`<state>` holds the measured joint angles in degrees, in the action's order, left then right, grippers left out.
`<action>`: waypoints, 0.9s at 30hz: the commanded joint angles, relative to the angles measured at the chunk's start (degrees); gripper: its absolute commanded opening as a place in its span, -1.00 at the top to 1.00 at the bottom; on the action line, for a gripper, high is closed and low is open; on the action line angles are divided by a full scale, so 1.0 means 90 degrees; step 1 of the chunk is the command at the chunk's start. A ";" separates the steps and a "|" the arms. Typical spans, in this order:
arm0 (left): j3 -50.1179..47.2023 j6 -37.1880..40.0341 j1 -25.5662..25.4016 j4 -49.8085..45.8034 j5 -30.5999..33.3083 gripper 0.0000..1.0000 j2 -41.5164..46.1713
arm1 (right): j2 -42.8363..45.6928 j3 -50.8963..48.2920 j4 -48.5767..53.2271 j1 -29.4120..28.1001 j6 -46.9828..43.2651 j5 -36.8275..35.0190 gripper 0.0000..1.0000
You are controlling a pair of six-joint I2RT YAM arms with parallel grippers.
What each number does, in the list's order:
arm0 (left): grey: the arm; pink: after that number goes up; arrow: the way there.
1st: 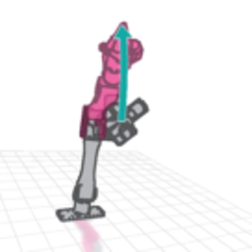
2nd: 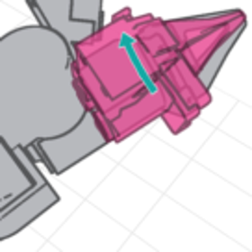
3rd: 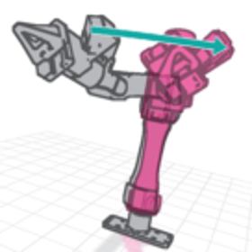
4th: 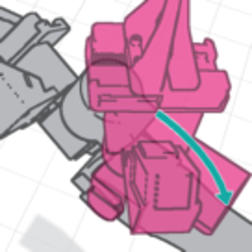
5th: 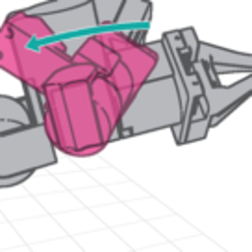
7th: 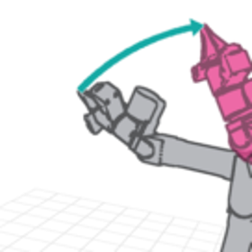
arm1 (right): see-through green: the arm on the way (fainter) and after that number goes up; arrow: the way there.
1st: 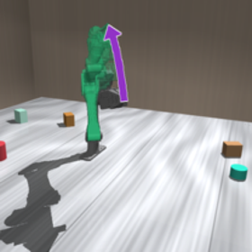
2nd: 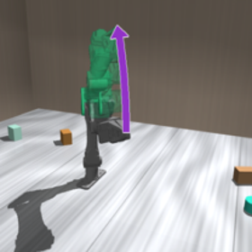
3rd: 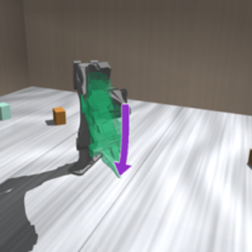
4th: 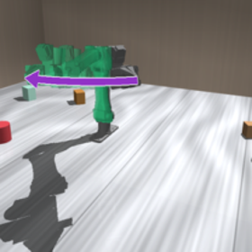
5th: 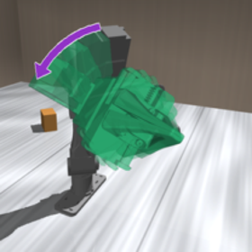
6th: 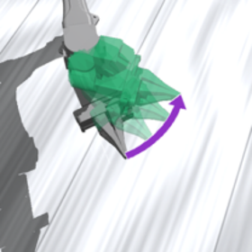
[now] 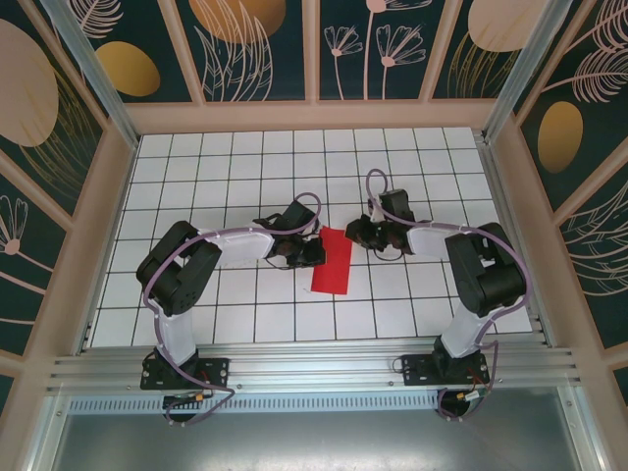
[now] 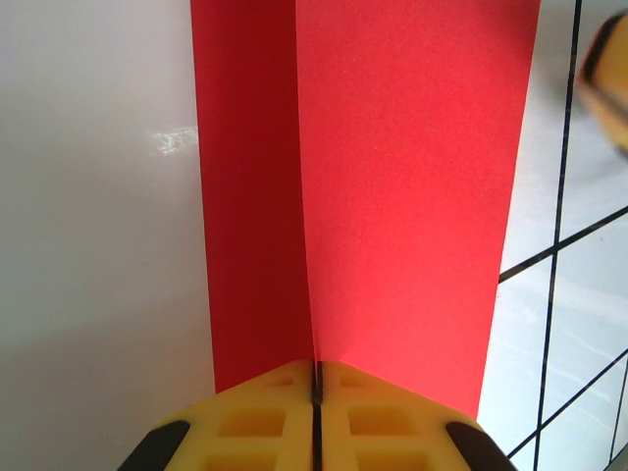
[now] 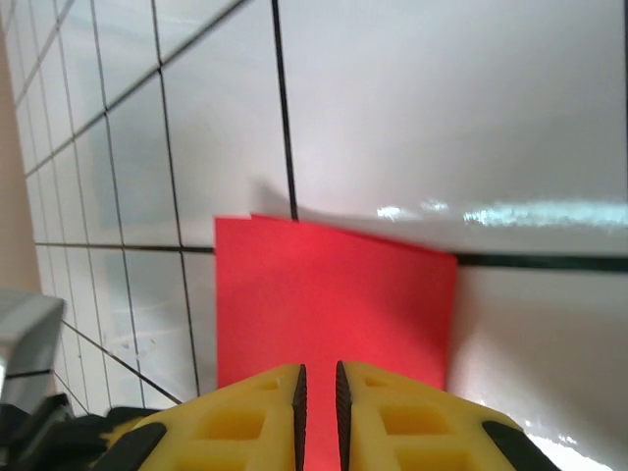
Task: Fold a paper plane with a square sheet of paper (pick it up from the middle)
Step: Fold the square sheet of paper in half at the center of the table.
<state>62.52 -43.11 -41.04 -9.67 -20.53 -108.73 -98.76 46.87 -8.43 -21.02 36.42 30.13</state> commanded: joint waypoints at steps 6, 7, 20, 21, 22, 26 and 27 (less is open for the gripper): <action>0.0210 0.0122 -0.0011 -0.0210 0.0045 0.82 -0.0121 | -0.0522 0.0024 -0.0151 0.0135 0.0037 0.0040 0.60; 0.0202 0.0119 -0.0002 -0.0205 0.0044 0.82 -0.0126 | -0.0600 0.0010 -0.0150 0.0135 0.0053 0.0025 0.60; 0.0202 0.0142 -0.0008 -0.0254 0.0054 0.82 -0.0136 | -0.0376 0.0633 0.0403 0.0142 -0.0174 -0.0095 0.60; 0.0202 0.0142 -0.0010 -0.0263 0.0055 0.81 -0.0136 | -0.0451 0.0686 0.0403 0.0144 -0.0185 -0.0087 0.60; 0.0202 0.0140 -0.0008 -0.0264 0.0057 0.81 -0.0136 | -0.0541 0.0713 0.0396 0.0157 -0.0190 -0.0077 0.60; 0.0211 0.0139 -0.0007 -0.0273 0.0067 0.82 -0.0136 | -0.0866 0.0704 0.0308 0.0186 -0.0099 -0.0201 0.60; 0.0221 0.0133 -0.0009 -0.0273 0.0065 0.82 -0.0126 | -0.0933 0.0696 0.0311 0.0187 -0.0068 -0.0279 0.60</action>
<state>63.24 -43.07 -41.04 -10.72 -20.51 -109.27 -104.73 52.66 -6.20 -19.81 35.99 29.32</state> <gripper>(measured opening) 0.093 0.199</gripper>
